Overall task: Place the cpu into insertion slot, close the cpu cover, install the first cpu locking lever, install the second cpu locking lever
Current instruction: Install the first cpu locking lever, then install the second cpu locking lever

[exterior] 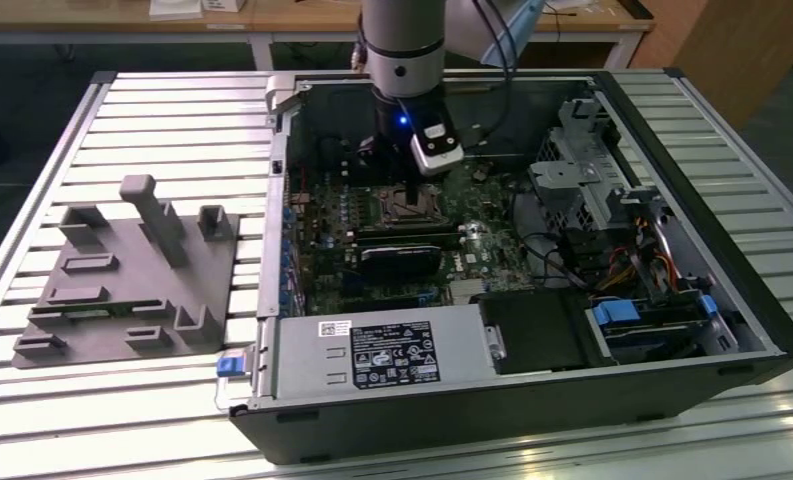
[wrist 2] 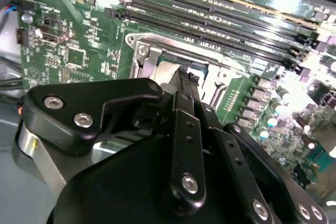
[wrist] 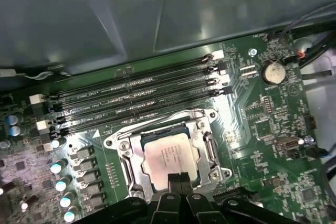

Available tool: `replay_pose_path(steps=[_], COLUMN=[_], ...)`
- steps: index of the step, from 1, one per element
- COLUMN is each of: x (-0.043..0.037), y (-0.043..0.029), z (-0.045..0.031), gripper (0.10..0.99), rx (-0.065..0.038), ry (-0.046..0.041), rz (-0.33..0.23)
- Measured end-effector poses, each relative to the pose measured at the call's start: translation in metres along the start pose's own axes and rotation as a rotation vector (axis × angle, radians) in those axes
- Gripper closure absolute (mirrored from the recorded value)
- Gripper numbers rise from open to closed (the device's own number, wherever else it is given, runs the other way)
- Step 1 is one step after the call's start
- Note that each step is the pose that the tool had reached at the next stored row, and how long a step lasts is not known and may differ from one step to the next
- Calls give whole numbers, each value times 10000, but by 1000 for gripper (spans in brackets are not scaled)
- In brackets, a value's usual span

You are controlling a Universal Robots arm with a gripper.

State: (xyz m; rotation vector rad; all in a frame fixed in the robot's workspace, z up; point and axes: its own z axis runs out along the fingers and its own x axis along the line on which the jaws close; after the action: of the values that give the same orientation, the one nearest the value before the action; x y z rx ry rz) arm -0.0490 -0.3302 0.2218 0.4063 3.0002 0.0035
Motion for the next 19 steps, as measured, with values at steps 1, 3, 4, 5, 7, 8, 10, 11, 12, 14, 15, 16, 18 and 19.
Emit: replay_pose_path(steps=[1,3,4,5,7,8,10,11,12,14,15,16,18,19], x=[-3,-7,-7,-7,-8,-8,-9,-9,-9,-9,-9,-9,-11,-13], y=[0,1,1,1,1,1,1,1,1,1,1,1,0,-4], z=[-28,-63,-65,-65,-67,-73,-80,-81,-81,-82,-83,-84,-84,-85], gripper=[980,980,980,980,980,980,980,980,980,980,980,980,980,980], rx=[1,1,0,-2,0,0,1,1,0,1,0,0,0,1], ry=[0,0,0,-1,0,0,0,0,0,0,0,0,1,2], rz=[0,0,0,0,0,-1,0,-1,0,-1,0,0,-1,-2])
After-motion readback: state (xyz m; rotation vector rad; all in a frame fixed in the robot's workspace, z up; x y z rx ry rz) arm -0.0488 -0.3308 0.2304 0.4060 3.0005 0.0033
